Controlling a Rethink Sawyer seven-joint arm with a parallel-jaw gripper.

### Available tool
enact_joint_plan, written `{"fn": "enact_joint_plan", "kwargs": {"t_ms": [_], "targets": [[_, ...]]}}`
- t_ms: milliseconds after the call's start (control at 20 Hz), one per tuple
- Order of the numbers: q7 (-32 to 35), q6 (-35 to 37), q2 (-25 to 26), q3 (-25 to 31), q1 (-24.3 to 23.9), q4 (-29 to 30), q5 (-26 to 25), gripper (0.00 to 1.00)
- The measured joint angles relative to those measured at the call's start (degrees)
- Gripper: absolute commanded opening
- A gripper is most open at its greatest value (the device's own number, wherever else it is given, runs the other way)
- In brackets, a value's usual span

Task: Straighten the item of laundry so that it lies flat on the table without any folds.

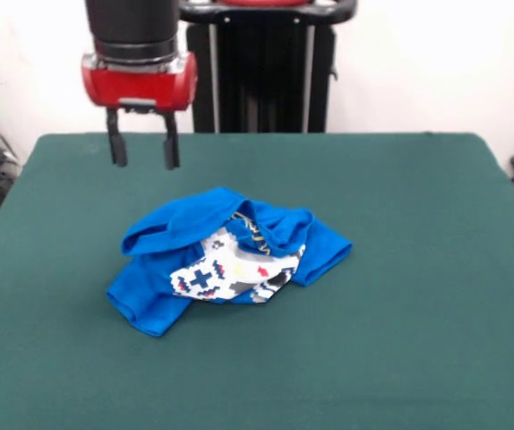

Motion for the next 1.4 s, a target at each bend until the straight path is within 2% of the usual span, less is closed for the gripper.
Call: {"fn": "enact_joint_plan", "kwargs": {"t_ms": [450,750,1400], "targets": [[0.0,0.29,3.91,4.84,-3.08,-4.65,-2.92,1.0],[0.0,0.31,4.8,7.34,-3.98,-5.35,-5.15,1.0],[0.0,2.8,5.06,8.07,-4.14,-7.39,-9.41,1.0]]}}
